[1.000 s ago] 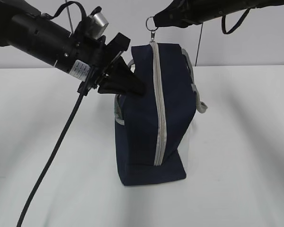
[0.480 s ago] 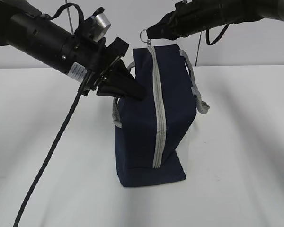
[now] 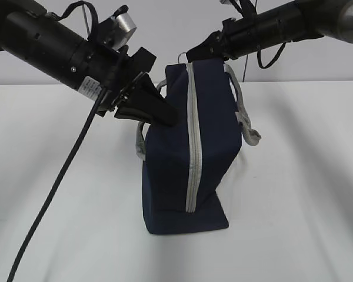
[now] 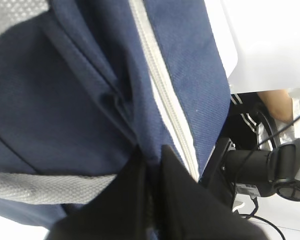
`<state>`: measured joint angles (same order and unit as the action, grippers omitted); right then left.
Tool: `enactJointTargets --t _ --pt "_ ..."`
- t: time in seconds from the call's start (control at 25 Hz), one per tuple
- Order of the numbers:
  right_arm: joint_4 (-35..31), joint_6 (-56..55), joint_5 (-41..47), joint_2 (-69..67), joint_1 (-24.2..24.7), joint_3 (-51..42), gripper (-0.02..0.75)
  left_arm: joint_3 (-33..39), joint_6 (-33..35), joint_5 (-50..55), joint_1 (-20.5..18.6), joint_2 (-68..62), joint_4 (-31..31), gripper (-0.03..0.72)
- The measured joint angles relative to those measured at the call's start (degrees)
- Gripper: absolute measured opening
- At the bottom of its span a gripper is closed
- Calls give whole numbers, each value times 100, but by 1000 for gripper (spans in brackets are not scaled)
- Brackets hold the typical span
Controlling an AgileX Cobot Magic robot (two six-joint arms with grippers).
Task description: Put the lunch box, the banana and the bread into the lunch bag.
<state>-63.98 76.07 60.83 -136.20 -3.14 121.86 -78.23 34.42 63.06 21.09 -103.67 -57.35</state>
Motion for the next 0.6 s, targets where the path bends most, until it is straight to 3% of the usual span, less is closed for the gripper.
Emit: enactJointTargets --t 0.48,0.6 --pt "-305 712 713 -190 69 43 -16 0 170 101 -5 48 72 18" --pt "-305 727 713 -190 69 48 -16 0 -58 22 -113 57 72 90"
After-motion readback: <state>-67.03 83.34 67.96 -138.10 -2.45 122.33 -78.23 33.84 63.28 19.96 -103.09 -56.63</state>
